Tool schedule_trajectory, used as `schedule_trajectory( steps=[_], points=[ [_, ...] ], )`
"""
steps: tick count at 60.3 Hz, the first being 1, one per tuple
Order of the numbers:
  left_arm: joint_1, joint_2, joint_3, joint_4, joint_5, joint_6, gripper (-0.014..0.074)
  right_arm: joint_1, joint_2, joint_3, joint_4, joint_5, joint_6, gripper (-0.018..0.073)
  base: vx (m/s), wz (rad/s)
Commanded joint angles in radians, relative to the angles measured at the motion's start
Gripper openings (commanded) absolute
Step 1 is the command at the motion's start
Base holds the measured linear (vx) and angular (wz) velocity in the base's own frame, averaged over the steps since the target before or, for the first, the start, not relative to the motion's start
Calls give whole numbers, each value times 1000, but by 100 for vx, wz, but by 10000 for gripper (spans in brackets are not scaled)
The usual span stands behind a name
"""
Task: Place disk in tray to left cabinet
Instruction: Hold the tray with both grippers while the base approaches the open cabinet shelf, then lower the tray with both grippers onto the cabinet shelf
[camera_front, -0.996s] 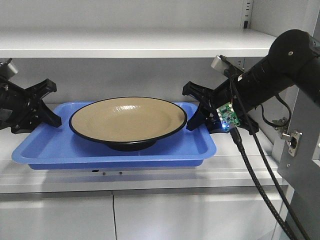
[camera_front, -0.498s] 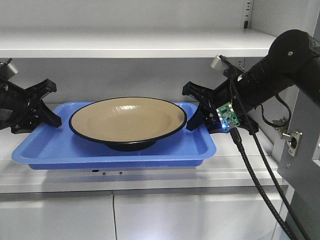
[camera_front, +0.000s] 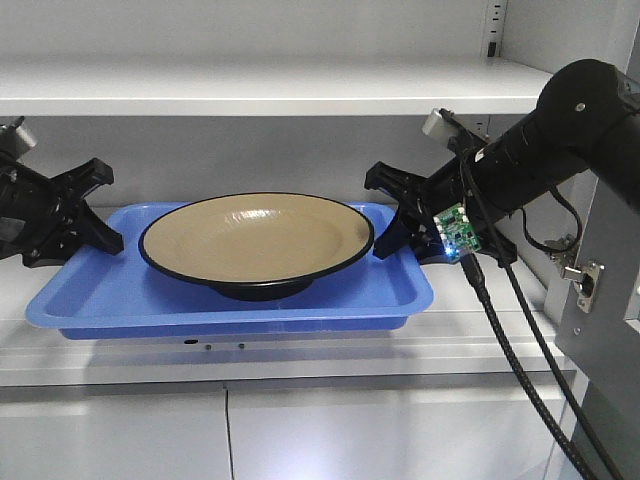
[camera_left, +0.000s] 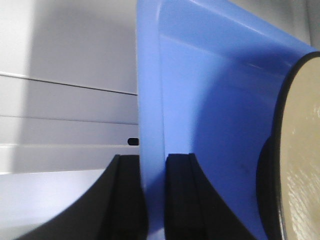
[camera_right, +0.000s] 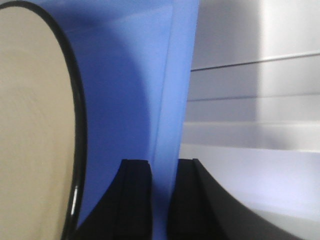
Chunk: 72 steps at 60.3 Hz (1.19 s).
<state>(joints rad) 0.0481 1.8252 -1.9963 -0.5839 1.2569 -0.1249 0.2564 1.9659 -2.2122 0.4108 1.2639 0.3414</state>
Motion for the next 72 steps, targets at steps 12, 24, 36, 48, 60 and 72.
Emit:
schedule_trajectory(
  steps=[12, 24, 36, 48, 60, 72],
  points=[
    [-23, -24, -37, -163, -56, 6, -1, 21, -16, -39, 81, -133, -13, -1, 0, 0],
    [-23, 28, -37, -163, -105, 6, -1, 21, 38, -39, 78, -212, -14, -1, 0, 0],
    [-23, 79, -37, -164, -168, 6, -1, 21, 79, -39, 76, -264, -36, -1, 0, 0],
    [-23, 145, -37, -165, -291, 6, -1, 21, 147, -39, 78, -402, -59, -1, 0, 0],
    [-23, 186, -37, -160, -387, 6, -1, 21, 196, -39, 78, -494, -63, -1, 0, 0],
    [-24, 241, -37, -156, -477, 6, -1, 21, 246, -39, 80, -605, -66, -1, 0, 0]
  ],
)
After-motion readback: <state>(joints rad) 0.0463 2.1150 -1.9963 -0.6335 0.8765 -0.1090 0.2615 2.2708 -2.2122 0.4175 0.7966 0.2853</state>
